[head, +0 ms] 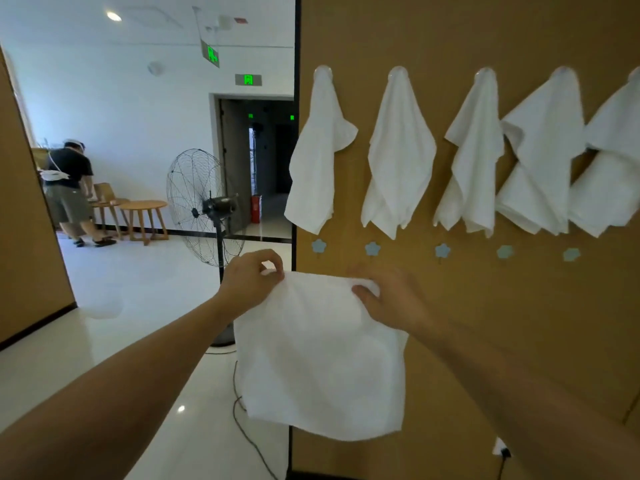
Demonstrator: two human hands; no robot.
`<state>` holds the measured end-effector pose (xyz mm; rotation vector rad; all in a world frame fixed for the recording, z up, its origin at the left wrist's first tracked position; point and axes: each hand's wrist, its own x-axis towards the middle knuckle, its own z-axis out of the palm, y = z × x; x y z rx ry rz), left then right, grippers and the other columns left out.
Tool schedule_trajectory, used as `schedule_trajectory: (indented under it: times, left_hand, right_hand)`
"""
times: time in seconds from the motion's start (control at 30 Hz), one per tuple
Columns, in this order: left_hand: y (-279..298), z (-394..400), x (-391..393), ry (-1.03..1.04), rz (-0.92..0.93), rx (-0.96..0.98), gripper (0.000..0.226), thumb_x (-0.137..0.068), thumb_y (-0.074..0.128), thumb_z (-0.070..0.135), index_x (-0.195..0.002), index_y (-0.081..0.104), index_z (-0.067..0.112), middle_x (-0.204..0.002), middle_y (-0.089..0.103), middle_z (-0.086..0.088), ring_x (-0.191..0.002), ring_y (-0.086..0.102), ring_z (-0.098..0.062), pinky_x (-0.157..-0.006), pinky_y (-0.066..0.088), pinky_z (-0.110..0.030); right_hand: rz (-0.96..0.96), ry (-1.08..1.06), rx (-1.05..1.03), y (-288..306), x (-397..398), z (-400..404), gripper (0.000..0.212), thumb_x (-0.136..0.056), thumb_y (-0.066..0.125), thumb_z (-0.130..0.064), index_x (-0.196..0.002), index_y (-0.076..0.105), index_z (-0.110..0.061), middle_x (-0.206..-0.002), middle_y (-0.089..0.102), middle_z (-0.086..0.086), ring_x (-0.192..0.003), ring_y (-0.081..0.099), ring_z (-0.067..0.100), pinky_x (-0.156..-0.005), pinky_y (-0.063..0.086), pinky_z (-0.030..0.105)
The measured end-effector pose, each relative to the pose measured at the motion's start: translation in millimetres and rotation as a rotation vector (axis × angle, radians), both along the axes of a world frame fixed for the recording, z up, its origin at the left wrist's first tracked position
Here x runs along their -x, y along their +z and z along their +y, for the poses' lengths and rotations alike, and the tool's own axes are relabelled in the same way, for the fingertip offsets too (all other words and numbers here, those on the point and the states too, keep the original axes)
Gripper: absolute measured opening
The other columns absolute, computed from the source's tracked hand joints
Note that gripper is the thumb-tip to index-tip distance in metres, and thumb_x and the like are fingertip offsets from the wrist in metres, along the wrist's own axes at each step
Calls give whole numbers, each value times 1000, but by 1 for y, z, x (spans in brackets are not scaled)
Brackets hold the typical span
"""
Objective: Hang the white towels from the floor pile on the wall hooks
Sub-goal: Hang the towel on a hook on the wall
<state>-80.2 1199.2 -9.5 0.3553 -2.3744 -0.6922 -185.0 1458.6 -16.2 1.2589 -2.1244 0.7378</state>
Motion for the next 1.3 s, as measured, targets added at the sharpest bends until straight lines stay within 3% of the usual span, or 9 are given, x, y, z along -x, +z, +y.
schedule_trajectory:
  times: [0.13, 0.37, 0.5, 0.63, 0.73, 0.83, 1.03, 1.2, 1.3]
  left_hand:
    - [-15, -34, 50, -20, -31, 288, 33, -97, 52, 20, -108, 72, 43, -94, 71, 7, -89, 62, -17, -81, 46, -29]
    - [-31, -80, 161, 19, -162, 579, 38, -99, 43, 25, -124, 62, 47, -82, 47, 8, -78, 58, -19, -66, 36, -26]
    - [-39, -97, 224, 47, -222, 611, 42, -96, 42, 23, -127, 60, 45, -89, 54, -2, -84, 61, -29, -67, 39, -28]
    - [-57, -111, 276, 60, -216, 606, 38, -97, 46, 27, -130, 57, 41, -104, 59, -7, -93, 61, -32, -76, 49, -36]
    - [-86, -115, 299, 49, -248, 548, 33, -99, 45, 34, -130, 56, 39, -116, 60, -4, -100, 61, -30, -80, 54, -39]
    - [-117, -118, 308, 47, -191, 504, 28, -93, 56, 26, -119, 65, 33, -96, 64, -6, -80, 65, -31, -57, 51, -35]
    - [-167, -119, 320, -20, 61, 421, 33, -93, 48, 32, -111, 71, 17, -89, 68, -8, -72, 61, -29, -55, 49, -31]
    - [-187, -124, 329, -71, 210, 397, 30, -91, 52, 35, -104, 68, 13, -107, 61, -9, -94, 51, -28, -77, 41, -37]
    - [-200, -137, 328, -164, 151, 425, 17, -84, 58, 30, -88, 66, 16, -97, 60, -3, -84, 50, -26, -72, 35, -34]
  right_hand:
    - [198, 6, -386, -12, 73, -48, 37, -95, 50, -15, -125, 65, -32, -91, 71, 0, -79, 66, 20, -69, 52, 29]
    - [175, -177, -464, -40, 197, -119, 44, -101, 38, -23, -142, 46, -35, -102, 66, 3, -87, 64, 25, -62, 42, 29]
    - [233, -224, -527, -48, 258, -152, 38, -97, 42, -21, -131, 55, -32, -94, 68, 2, -82, 65, 24, -65, 48, 32]
    - [375, -277, -326, -71, 301, -173, 38, -63, 76, -9, -98, 77, -25, -55, 57, 1, -40, 52, 19, -39, 41, 23]
    - [338, -276, -176, -112, 318, -179, 51, -57, 77, 0, -104, 77, -21, -63, 59, 8, -45, 53, 25, -41, 45, 27]
    - [176, -254, -104, -154, 314, -188, 53, -58, 84, -1, -107, 76, -19, -65, 60, 9, -48, 56, 26, -38, 48, 32]
    - [-126, -232, 278, -188, 273, -245, 17, -89, 68, -11, -103, 77, -7, -76, 73, 8, -58, 66, 19, -53, 55, 30]
    - [-48, -492, 233, -190, 254, -258, 11, -87, 69, -12, -92, 76, -6, -73, 70, 10, -59, 64, 24, -58, 56, 35]
    - [-122, -667, 94, -191, 247, -257, 3, -80, 71, -8, -79, 74, -7, -87, 67, 14, -78, 62, 33, -75, 50, 40]
